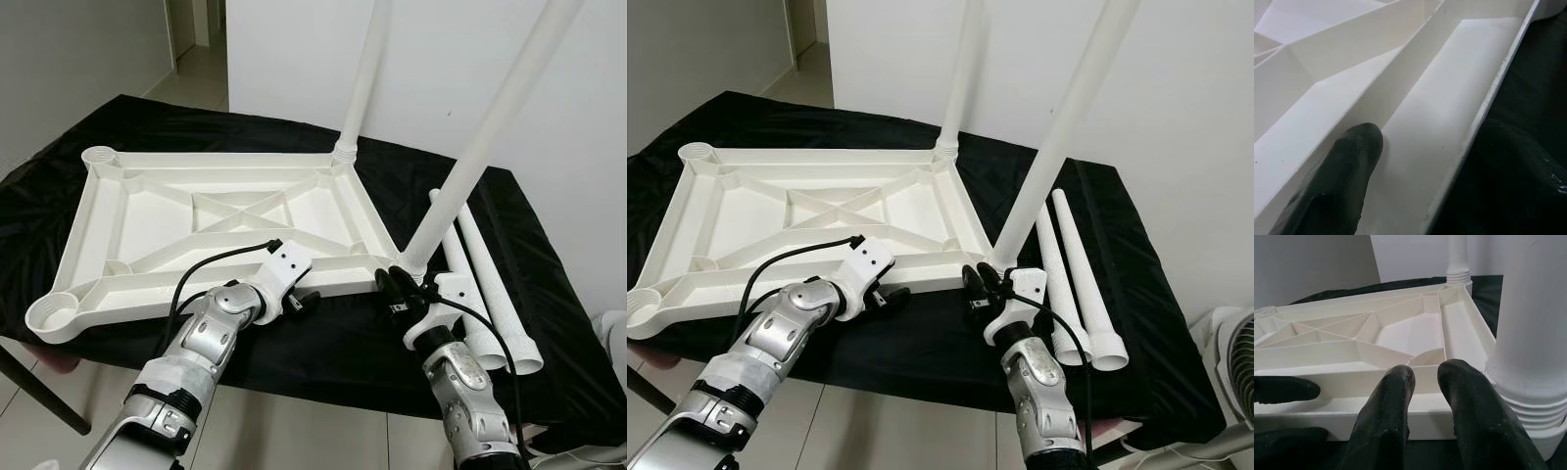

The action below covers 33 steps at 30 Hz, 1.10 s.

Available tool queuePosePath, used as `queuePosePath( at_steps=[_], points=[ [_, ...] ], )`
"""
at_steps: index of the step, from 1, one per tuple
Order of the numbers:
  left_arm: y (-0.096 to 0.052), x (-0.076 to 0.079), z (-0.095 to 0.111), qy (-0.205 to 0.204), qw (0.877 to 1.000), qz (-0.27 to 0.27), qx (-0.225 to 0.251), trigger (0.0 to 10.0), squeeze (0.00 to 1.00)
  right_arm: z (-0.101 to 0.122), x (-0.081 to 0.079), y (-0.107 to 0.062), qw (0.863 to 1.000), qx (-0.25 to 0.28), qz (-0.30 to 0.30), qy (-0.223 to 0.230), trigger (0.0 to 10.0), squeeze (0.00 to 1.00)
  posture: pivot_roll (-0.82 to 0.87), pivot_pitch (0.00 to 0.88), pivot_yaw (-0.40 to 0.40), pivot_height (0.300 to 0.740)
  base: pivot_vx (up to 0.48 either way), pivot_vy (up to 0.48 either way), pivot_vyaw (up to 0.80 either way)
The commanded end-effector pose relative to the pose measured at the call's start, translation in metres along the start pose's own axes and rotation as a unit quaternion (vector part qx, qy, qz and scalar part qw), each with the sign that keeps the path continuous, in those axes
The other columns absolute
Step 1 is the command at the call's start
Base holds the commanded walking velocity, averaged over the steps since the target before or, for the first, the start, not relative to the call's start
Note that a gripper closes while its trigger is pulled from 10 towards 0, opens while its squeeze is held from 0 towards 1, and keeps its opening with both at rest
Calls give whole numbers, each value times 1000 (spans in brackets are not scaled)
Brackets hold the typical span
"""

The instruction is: Building children table

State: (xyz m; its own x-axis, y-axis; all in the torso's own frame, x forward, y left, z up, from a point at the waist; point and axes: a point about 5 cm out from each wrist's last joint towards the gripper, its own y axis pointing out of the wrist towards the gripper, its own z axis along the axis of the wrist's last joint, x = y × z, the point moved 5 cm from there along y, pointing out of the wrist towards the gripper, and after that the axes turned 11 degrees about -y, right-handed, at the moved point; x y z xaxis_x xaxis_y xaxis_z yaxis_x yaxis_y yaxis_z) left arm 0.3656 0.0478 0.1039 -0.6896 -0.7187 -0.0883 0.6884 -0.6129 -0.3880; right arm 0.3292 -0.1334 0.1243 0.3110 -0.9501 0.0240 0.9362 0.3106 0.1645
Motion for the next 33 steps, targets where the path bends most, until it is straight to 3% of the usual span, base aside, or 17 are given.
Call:
queuePosePath(
  at_steps=[1,4,5,7,8,9,26,27,28,30,31,33],
  points=[
    [0,-15,-8,-8,997,79,-9,10000,0,-3,2,-2,1000,-8,-4,-2,10000,0,-53,25,-91,740,0,0,0],
    [-1,-15,-9,-15,997,80,-7,10000,0,-4,2,-3,1000,-10,-5,-2,10000,0,-53,26,-89,740,0,0,0],
    [-1,-14,-8,-23,996,81,-3,4196,0,-4,2,-3,1000,-11,-6,-1,10000,0,-52,27,-89,740,0,0,0],
    [-1,-14,-8,-27,996,81,0,4196,0,-5,1,-3,1000,-11,-6,-1,10000,0,-52,27,-89,740,0,0,0],
    [-2,-14,-7,-26,996,82,2,3137,0,-5,1,-3,1000,-11,-6,-1,10000,0,-53,28,-88,740,0,0,0],
    [-2,-14,-6,-27,996,84,5,0,0,-4,1,-3,1000,-11,-6,-1,10000,0,-53,27,-87,740,0,0,0],
    [0,-11,7,-33,994,94,37,0,0,-5,2,-3,1000,-14,-9,-4,10000,0,-50,32,-89,740,0,0,0],
    [2,-5,10,-24,995,82,44,3059,0,-5,2,-3,1000,-14,-9,-4,10000,0,-50,32,-90,740,0,0,0],
    [2,5,16,-28,996,54,61,10000,0,-5,1,-3,1000,-15,-8,-4,10000,0,-49,31,-89,740,0,0,0],
    [2,5,16,-28,996,54,61,10000,0,-5,1,-3,1000,-15,-8,-4,10000,0,-49,31,-89,740,0,0,0],
    [0,17,27,-53,994,14,93,10000,1000,-6,1,-2,1000,-16,-8,-4,10000,0,-47,31,-89,740,0,0,0],
    [-2,21,33,-59,992,-1,108,10000,1000,-6,1,-3,1000,-17,-8,-4,10000,0,-47,30,-89,740,0,0,0]
  ],
)
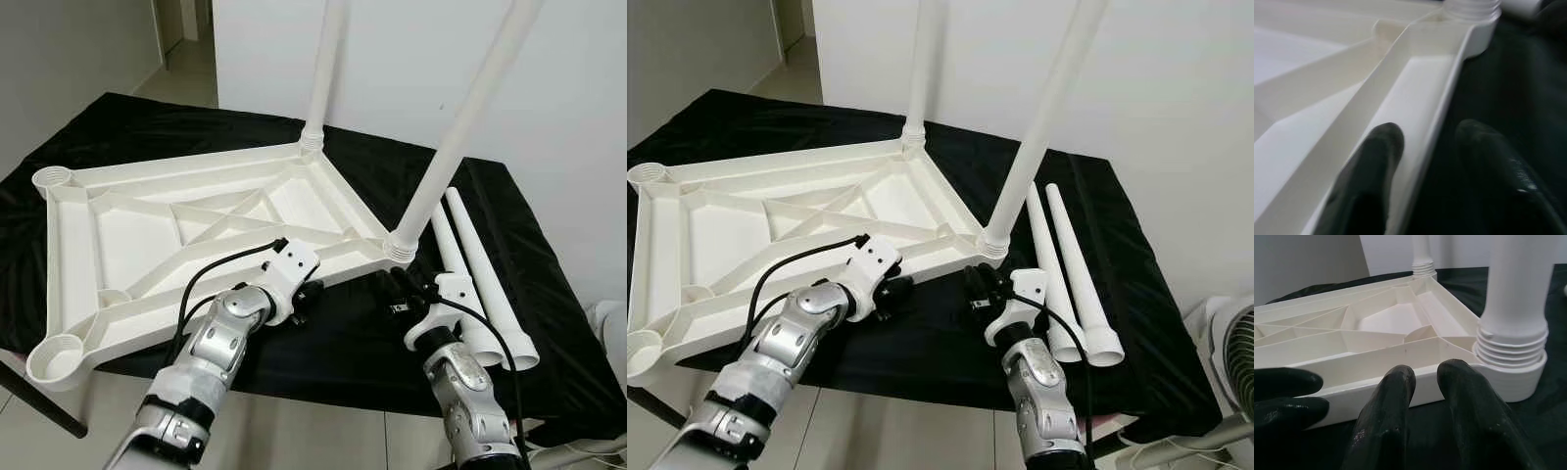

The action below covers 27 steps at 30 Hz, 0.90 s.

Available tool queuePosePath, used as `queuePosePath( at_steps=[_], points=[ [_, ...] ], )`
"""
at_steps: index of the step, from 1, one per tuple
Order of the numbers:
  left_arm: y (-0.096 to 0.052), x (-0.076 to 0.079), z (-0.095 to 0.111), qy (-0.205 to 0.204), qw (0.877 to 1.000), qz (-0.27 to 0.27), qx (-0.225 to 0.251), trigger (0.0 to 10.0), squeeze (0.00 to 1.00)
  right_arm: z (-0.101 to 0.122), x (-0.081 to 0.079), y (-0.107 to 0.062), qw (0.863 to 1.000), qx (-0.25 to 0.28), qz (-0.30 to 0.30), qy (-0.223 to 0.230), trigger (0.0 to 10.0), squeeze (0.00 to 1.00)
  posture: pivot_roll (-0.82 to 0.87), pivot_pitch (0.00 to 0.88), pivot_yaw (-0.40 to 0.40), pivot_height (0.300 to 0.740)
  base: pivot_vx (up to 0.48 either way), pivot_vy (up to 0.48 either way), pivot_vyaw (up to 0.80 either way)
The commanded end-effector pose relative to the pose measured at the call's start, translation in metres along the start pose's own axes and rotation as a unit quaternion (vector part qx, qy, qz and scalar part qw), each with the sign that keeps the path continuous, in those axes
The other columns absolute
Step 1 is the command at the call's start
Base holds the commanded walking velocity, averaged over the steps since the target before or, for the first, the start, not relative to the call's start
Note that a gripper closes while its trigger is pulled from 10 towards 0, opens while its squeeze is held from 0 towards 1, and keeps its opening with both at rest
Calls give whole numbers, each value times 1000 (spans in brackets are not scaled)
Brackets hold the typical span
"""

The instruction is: Building children table

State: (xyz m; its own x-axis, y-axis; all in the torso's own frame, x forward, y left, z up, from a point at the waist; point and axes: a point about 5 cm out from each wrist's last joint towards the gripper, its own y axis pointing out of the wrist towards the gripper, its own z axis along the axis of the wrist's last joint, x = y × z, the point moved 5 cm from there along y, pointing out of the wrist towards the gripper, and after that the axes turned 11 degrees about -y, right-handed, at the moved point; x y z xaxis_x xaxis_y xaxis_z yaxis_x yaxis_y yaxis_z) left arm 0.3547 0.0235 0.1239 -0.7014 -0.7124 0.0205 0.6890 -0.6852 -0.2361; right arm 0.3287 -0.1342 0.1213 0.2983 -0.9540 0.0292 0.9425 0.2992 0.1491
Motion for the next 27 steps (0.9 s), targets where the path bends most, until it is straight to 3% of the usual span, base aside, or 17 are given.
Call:
queuePosePath(
  at_steps=[1,3,4,10,13,15,17,23,27],
  points=[
    [-1,-1,9,-7,999,21,28,10000,1000,-3,1,-1,1000,-9,-2,-1,10000,0,-47,30,-89,740,0,0,0],
    [-2,-1,15,2,999,20,42,10000,1000,-4,0,-1,1000,-10,-1,-1,10000,0,-44,30,-93,740,0,0,0],
    [-6,-6,28,10,997,34,66,10000,0,-5,0,-2,1000,-10,0,0,10000,0,-43,28,-93,740,0,0,0],
    [-12,-28,37,15,993,91,72,10000,0,-5,-1,-1,1000,-11,2,1,10000,0,-39,24,-95,740,0,0,0],
    [-23,-52,35,16,989,138,53,10000,0,-5,-3,0,1000,-10,5,0,10000,0,-33,15,-98,740,0,0,0],
    [-27,-58,33,19,988,148,47,10000,0,-5,-4,0,1000,-11,6,1,10000,0,-33,15,-98,740,0,0,0],
    [-38,-77,23,37,981,189,17,10000,0,-6,-4,1,1000,-11,8,0,10000,0,-28,10,-99,740,0,0,0],
    [-51,-90,12,55,977,206,-15,10000,0,-6,-3,1,1000,-12,9,0,10000,0,-26,8,-101,740,0,0,0],
    [-51,-89,8,55,978,198,-29,10000,0,-7,-3,1,1000,-13,11,-1,10000,0,-20,5,-103,740,0,0,0]
  ],
)
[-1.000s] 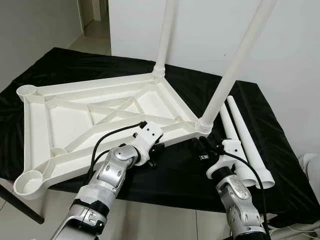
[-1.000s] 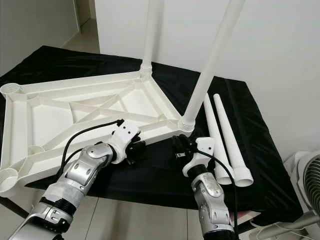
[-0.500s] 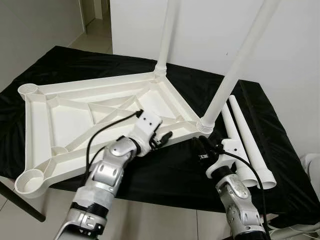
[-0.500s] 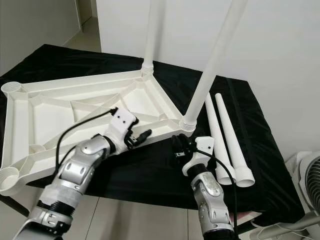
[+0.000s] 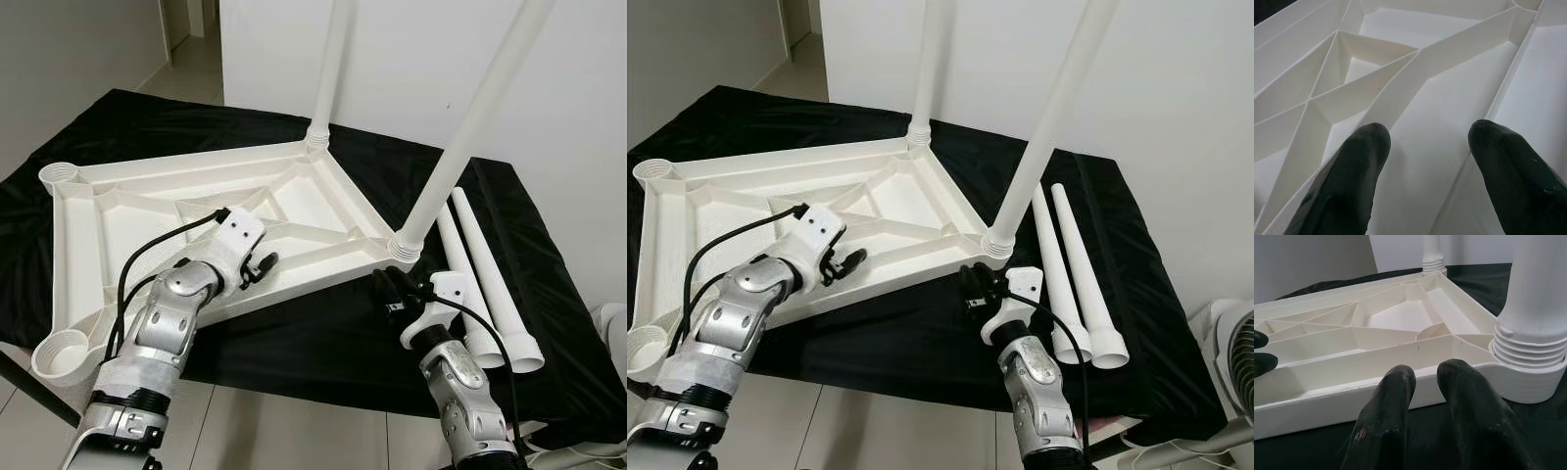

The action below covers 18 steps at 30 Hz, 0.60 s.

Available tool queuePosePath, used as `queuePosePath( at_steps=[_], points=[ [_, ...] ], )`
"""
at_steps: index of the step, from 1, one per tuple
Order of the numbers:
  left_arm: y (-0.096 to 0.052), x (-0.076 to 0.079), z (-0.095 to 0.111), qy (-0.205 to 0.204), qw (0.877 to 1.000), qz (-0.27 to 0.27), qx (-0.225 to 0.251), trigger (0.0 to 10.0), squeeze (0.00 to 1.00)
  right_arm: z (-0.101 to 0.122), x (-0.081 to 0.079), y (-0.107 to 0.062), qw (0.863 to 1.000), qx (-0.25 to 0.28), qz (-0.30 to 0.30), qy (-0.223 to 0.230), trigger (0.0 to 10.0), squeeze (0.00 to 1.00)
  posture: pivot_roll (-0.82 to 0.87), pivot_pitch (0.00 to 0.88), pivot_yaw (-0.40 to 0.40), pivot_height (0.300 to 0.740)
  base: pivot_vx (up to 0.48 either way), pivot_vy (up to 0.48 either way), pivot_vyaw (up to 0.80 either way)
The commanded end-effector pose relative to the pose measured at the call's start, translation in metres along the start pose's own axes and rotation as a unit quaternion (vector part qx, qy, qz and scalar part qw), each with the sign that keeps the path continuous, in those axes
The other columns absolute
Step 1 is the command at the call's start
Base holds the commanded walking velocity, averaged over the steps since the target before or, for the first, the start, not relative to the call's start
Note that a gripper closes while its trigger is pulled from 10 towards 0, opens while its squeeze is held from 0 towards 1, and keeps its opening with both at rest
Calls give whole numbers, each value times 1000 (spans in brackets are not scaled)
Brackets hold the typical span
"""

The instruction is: Building children table

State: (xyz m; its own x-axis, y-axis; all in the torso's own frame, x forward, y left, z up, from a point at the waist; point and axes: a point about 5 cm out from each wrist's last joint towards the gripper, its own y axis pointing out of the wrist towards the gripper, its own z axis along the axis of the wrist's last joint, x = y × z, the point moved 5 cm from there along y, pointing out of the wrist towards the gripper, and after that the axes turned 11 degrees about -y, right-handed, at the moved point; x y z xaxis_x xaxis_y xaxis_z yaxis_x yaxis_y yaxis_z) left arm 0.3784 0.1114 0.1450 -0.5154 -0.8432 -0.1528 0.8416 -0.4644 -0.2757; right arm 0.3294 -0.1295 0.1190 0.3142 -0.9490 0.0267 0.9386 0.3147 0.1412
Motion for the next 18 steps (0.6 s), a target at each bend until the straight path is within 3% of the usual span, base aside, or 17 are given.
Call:
queuePosePath(
  at_steps=[1,6,12,18],
  points=[
    [1,-9,-6,5,998,62,-8,10000,0,-4,1,0,1000,-10,3,-4,10000,0,-20,4,-102,740,0,0,0],
    [3,-6,-7,9,998,55,-18,10000,0,-4,0,0,1000,-10,4,-4,10000,0,-22,3,-101,740,0,0,0],
    [17,16,11,-4,1000,16,-4,10000,0,-5,0,-1,1000,-11,5,-6,10000,0,-29,0,-96,740,0,0,0],
    [24,32,12,-12,1000,-12,-14,10000,0,-5,1,-2,1000,-11,1,-7,10000,0,-37,0,-89,740,0,0,0]
  ],
)
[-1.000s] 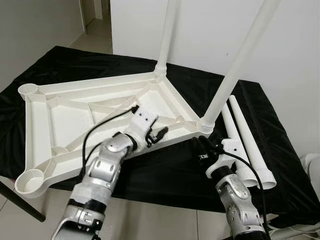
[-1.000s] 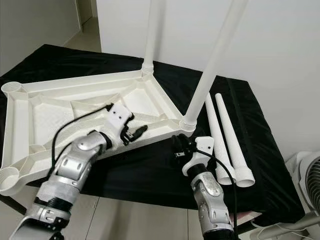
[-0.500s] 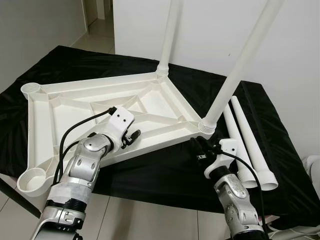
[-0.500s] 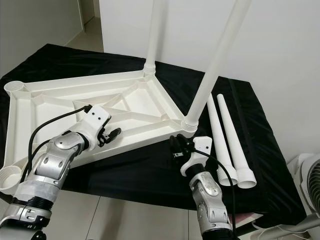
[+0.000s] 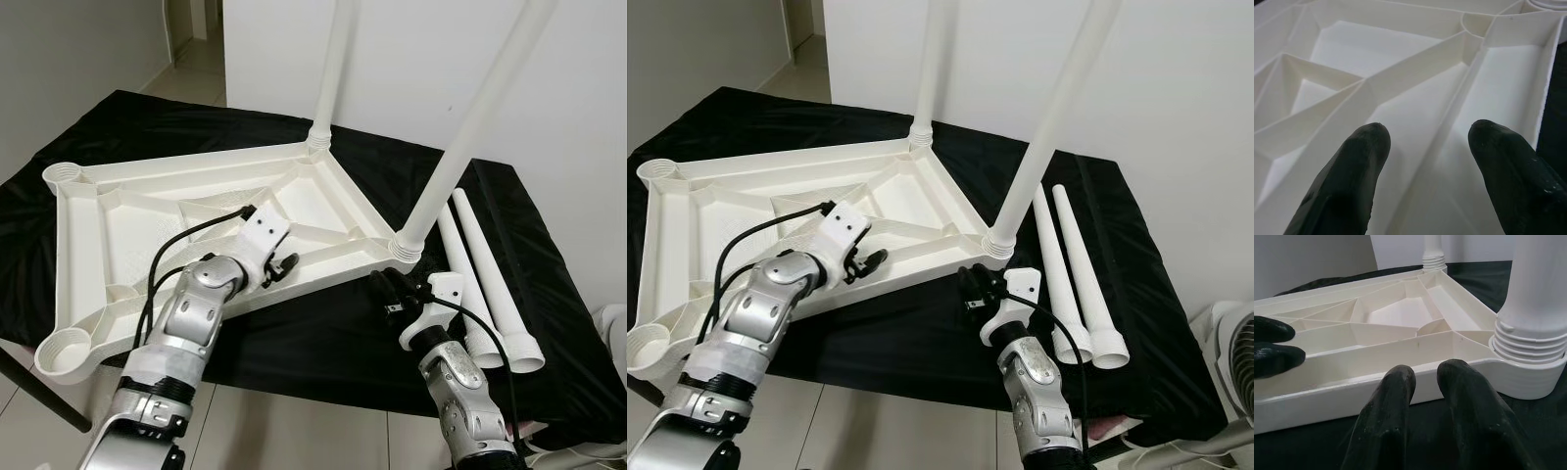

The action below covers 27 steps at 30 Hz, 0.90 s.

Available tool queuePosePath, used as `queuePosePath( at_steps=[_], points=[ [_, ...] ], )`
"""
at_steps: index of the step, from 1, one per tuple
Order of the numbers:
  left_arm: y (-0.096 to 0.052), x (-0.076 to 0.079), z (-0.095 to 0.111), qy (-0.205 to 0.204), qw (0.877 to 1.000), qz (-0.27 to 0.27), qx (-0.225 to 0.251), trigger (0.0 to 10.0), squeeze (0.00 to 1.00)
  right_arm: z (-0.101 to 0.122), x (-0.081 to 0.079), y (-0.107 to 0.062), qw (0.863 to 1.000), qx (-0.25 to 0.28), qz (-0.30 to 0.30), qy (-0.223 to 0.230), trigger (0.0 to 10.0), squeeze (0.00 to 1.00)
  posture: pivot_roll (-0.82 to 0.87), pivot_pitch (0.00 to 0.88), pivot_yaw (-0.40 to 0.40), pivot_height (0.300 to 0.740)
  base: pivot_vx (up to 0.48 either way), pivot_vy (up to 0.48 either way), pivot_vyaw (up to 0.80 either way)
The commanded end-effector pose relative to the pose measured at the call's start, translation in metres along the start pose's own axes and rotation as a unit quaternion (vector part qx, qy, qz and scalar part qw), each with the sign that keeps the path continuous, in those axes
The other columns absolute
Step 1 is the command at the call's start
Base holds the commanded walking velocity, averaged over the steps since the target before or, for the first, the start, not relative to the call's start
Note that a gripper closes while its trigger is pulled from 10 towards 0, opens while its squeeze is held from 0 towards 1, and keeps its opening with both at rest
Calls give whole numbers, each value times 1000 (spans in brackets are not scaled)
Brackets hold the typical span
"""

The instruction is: Building children table

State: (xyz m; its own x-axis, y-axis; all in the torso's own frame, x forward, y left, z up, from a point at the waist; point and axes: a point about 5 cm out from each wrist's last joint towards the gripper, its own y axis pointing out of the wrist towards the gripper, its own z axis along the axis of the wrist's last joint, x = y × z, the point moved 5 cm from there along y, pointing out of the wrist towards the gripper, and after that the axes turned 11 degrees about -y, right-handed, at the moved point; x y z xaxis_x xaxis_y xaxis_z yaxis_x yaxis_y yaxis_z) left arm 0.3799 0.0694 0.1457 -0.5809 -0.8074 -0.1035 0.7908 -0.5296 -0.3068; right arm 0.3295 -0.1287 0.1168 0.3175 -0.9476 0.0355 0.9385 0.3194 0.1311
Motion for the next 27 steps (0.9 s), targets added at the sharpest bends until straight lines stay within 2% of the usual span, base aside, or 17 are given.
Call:
queuePosePath(
  at_steps=[1,5,7,8,10,11,13,16,20,27],
  points=[
    [4,-3,0,1,1000,31,-3,10000,0,-3,1,-2,1000,-6,-1,-3,10000,0,-37,0,-89,740,0,0,0],
    [7,-2,-10,3,999,33,-36,10000,0,-2,2,-2,1000,-5,-3,-3,10000,0,-40,3,-83,740,0,0,0],
    [8,-7,-14,-4,998,49,-49,10000,0,-2,2,-2,1000,-5,-5,-3,10000,0,-42,5,-80,740,0,0,0],
    [9,-16,-17,-17,995,75,-62,10000,0,-2,2,-3,1000,-5,-6,-3,10000,0,-43,6,-78,740,0,0,0],
    [9,-16,-17,-17,995,75,-62,10000,0,-2,2,-3,1000,-5,-6,-3,10000,0,-43,6,-78,740,0,0,0],
    [8,-25,-19,-30,992,103,-72,10000,0,-2,2,-3,1000,-5,-9,-2,10000,0,-43,10,-78,740,0,0,0],
    [8,-25,-19,-30,992,103,-72,10000,0,-2,2,-3,1000,-5,-9,-2,10000,0,-43,10,-78,740,0,0,0],
    [7,-40,-20,-41,984,148,-85,10000,0,-3,2,-3,1000,-5,-11,-1,10000,0,-41,18,-77,740,0,0,0],
    [8,-44,-24,-48,980,162,-106,10000,0,-2,3,-1,1000,-5,-14,-1,10000,0,-41,20,-77,740,0,0,0],
    [13,-41,-28,-44,979,151,-132,10000,0,-1,3,1,1000,-4,-14,-3,10000,0,-39,21,-79,740,0,0,0]
  ],
)
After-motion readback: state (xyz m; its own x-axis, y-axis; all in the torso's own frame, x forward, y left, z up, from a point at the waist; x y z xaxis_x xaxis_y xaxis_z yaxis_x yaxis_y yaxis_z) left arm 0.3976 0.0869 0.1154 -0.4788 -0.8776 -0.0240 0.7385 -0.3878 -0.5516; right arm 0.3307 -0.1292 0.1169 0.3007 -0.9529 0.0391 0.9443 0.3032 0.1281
